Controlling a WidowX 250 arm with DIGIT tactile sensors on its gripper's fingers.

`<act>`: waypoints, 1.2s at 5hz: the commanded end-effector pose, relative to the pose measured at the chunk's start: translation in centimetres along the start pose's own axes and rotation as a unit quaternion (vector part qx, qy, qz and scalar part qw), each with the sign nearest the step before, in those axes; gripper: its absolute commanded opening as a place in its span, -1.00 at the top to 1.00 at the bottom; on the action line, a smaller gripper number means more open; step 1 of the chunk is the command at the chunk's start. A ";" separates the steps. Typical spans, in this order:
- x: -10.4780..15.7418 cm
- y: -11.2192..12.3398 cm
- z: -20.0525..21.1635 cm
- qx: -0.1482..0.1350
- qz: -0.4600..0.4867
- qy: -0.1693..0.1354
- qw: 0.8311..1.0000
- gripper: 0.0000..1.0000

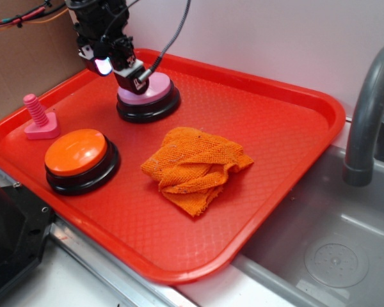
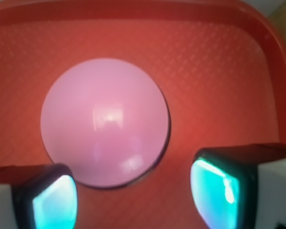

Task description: Push the pink button.

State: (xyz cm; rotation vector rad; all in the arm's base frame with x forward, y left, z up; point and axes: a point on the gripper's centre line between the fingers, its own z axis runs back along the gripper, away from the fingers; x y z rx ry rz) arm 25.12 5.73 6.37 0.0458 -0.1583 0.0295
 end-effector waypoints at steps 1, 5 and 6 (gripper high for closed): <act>1.1 -0.5 0.0 0.011 -0.009 -0.014 1.000 -1.00; 2.6 -1.1 3.9 -0.013 -0.024 -0.035 0.999 -1.00; 2.7 -0.9 4.7 -0.008 -0.020 -0.037 0.999 -1.00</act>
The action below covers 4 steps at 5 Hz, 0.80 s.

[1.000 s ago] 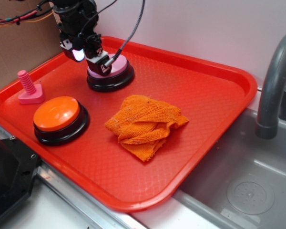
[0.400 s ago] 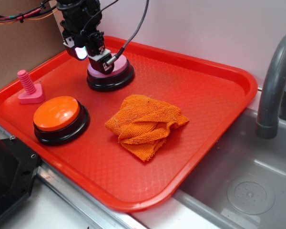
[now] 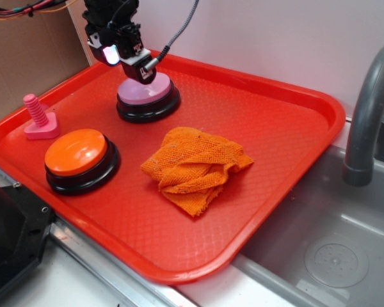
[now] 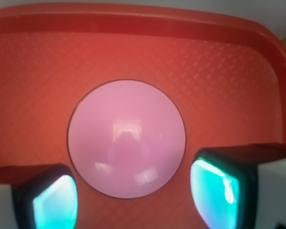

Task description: Push the pink button.

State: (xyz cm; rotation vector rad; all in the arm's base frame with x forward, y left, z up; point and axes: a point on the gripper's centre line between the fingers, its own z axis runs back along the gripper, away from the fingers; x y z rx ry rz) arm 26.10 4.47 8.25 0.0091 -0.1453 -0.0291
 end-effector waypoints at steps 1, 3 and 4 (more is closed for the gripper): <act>1.5 0.2 3.6 0.011 0.006 -0.047 0.999 -1.00; 1.3 -0.1 4.6 0.018 0.007 -0.056 0.998 -1.00; 1.2 -0.3 5.1 0.022 0.005 -0.063 0.998 -1.00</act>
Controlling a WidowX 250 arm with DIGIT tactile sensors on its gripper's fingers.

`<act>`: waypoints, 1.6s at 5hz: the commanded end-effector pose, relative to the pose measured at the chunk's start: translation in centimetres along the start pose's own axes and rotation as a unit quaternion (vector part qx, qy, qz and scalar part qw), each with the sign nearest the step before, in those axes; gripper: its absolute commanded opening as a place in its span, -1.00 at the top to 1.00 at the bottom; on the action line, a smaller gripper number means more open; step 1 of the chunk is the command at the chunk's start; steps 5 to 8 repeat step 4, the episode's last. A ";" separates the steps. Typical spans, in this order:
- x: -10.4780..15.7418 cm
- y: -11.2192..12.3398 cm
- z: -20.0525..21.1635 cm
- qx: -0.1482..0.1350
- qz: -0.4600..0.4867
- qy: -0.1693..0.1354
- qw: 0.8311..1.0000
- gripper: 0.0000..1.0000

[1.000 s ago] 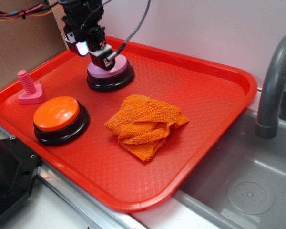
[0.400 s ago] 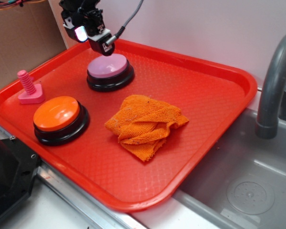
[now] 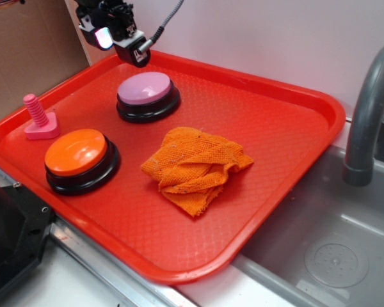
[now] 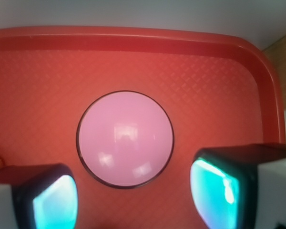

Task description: Push the pink button.

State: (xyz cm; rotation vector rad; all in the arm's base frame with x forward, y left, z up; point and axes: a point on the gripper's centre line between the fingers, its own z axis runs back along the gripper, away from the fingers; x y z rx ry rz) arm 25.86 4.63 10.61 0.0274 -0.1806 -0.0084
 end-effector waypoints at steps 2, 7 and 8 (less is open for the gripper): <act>0.9 -0.9 3.2 0.009 -0.009 -0.056 0.998 -1.00; 0.3 -1.6 4.2 0.033 -0.027 -0.086 0.995 -1.00; 0.3 -1.6 4.2 0.033 -0.027 -0.086 0.995 -1.00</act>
